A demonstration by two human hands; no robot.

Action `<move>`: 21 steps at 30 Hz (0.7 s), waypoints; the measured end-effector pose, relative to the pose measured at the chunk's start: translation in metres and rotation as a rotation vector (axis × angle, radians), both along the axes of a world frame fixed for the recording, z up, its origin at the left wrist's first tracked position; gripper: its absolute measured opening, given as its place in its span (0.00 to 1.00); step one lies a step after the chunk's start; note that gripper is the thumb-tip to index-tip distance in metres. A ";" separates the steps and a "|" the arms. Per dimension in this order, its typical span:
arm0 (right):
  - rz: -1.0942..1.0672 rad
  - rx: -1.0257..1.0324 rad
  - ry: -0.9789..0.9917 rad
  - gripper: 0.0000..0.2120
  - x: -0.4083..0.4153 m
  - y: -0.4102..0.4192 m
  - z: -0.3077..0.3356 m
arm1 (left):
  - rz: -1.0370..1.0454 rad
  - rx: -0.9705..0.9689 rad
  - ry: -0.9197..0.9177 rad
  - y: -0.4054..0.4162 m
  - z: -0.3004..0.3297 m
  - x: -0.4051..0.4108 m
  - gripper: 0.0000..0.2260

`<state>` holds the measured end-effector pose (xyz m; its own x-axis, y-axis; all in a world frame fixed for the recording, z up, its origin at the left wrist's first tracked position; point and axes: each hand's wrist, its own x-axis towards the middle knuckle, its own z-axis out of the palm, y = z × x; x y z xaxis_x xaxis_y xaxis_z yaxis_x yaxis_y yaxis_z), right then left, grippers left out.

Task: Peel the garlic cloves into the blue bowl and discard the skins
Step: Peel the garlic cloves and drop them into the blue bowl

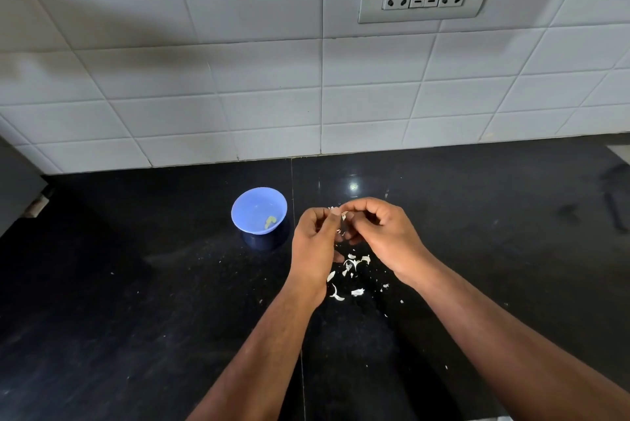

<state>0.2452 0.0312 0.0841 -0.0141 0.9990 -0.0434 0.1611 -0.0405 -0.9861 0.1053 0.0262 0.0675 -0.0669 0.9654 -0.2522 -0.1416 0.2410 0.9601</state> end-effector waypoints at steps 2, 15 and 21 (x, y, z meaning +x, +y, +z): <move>0.018 -0.004 0.008 0.09 0.000 -0.002 0.003 | -0.017 0.066 0.055 0.000 -0.001 0.000 0.07; 0.040 -0.033 -0.164 0.05 -0.004 -0.005 0.008 | 0.105 0.147 0.175 -0.001 -0.001 0.000 0.05; 0.052 -0.005 -0.307 0.10 -0.010 -0.006 0.006 | 0.176 0.086 0.026 -0.005 -0.002 0.007 0.06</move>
